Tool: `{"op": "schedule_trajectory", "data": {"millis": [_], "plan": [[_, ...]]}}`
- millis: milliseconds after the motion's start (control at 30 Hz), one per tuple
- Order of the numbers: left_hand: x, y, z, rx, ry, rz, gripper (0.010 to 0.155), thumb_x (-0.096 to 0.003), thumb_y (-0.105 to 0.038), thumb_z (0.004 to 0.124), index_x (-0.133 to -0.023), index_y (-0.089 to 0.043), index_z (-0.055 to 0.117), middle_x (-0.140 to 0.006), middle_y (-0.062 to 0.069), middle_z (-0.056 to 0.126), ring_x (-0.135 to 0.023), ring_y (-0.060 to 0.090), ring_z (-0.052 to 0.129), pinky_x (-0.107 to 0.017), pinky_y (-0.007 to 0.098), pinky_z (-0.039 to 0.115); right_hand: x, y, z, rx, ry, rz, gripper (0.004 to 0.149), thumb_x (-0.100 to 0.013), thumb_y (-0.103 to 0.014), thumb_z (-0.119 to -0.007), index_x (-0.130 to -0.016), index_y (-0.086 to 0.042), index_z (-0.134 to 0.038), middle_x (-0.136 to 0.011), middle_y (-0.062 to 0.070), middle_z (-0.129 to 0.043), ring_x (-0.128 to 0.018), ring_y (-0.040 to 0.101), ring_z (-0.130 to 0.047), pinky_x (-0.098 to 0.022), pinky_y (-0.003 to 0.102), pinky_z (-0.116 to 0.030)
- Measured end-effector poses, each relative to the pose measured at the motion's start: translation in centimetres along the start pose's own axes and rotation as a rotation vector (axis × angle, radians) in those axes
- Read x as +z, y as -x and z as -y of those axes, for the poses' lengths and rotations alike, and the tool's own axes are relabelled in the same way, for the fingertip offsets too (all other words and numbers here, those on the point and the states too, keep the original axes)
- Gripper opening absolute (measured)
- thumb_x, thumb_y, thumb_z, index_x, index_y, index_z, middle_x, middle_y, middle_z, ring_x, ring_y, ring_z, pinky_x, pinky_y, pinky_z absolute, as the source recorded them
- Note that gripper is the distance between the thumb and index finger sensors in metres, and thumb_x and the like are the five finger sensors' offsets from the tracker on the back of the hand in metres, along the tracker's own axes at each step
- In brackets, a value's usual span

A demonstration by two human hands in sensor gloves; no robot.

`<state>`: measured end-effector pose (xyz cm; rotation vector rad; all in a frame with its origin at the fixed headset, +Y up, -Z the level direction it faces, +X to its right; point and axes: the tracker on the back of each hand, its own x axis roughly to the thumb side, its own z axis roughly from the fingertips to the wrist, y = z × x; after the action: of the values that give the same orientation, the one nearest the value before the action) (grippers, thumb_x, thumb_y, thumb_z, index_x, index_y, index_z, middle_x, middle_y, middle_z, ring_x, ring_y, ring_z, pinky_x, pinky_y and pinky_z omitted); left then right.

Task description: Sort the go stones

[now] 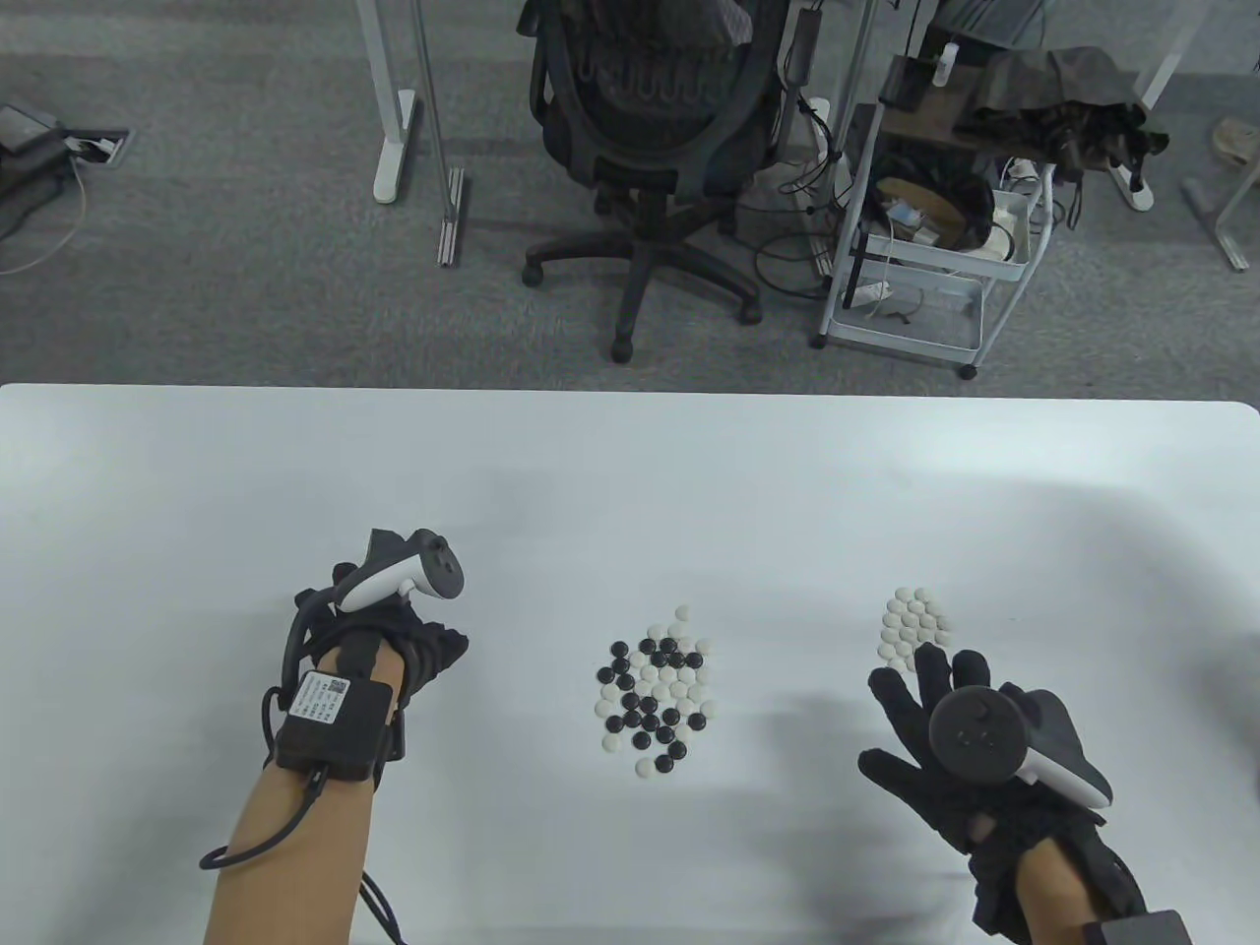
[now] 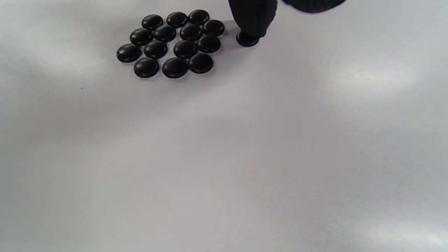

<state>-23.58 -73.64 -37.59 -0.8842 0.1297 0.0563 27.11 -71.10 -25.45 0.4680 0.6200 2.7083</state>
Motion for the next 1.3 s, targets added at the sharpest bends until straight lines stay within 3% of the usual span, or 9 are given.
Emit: {"op": "schedule_trajectory", "data": {"millis": [367,733,967,1200,1300], "plan": [[0.9,-0.2,-0.5,-0.027,-0.026,-0.033,0.067,-0.055,-0.048,0.044,-0.118,-0.028,0.053,-0.111,0.022,-0.018,-0.09,0.054,-0.023,-0.058,0.082,-0.005,0.0,-0.1,0.0,-0.001,0.001,0.003,0.08,-0.056,-0.054,-0.05,-0.114,-0.01,-0.017,-0.106,0.032,0.008,-0.085,0.059,0.014,-0.048,0.079,0.001],[3.6,-8.4,-0.4,-0.179,-0.012,0.258,0.065,-0.0575,-0.047,0.045,-0.117,-0.024,0.06,-0.115,0.028,-0.01,-0.092,0.058,-0.016,-0.058,0.083,0.001,0.0,-0.1,0.0,0.002,0.016,0.002,0.08,-0.056,-0.054,-0.05,-0.114,-0.01,-0.015,-0.105,0.032,0.008,-0.084,0.058,0.015,-0.048,0.078,0.001],[3.4,-12.4,0.7,-0.222,0.033,0.382,0.064,-0.0575,-0.047,0.045,-0.117,-0.026,0.058,-0.115,0.029,-0.008,-0.092,0.058,-0.014,-0.058,0.083,0.003,0.1,0.0,0.1,-0.002,0.018,0.0,0.08,-0.056,-0.054,-0.05,-0.114,-0.011,-0.015,-0.105,0.032,0.008,-0.084,0.058,0.015,-0.048,0.078,0.001],[2.0,-14.5,2.7,-0.259,0.061,0.43,0.064,-0.0558,-0.047,0.04,-0.118,-0.031,0.039,-0.11,0.029,-0.017,-0.09,0.058,-0.018,-0.057,0.084,0.0,0.1,0.1,0.1,-0.005,0.018,0.0,0.081,-0.056,-0.054,-0.05,-0.114,-0.01,-0.015,-0.105,0.032,0.008,-0.084,0.058,0.015,-0.048,0.078,0.001],[1.6,-14.2,3.3,-0.31,0.058,0.377,0.064,-0.0556,-0.046,0.04,-0.118,-0.032,0.038,-0.11,0.029,-0.017,-0.09,0.057,-0.019,-0.057,0.084,-0.001,0.1,0.1,0.1,-0.004,0.016,-0.001,0.081,-0.056,-0.054,-0.05,-0.114,-0.01,-0.015,-0.105,0.032,0.008,-0.084,0.058,0.015,-0.048,0.078,0.001]]}}
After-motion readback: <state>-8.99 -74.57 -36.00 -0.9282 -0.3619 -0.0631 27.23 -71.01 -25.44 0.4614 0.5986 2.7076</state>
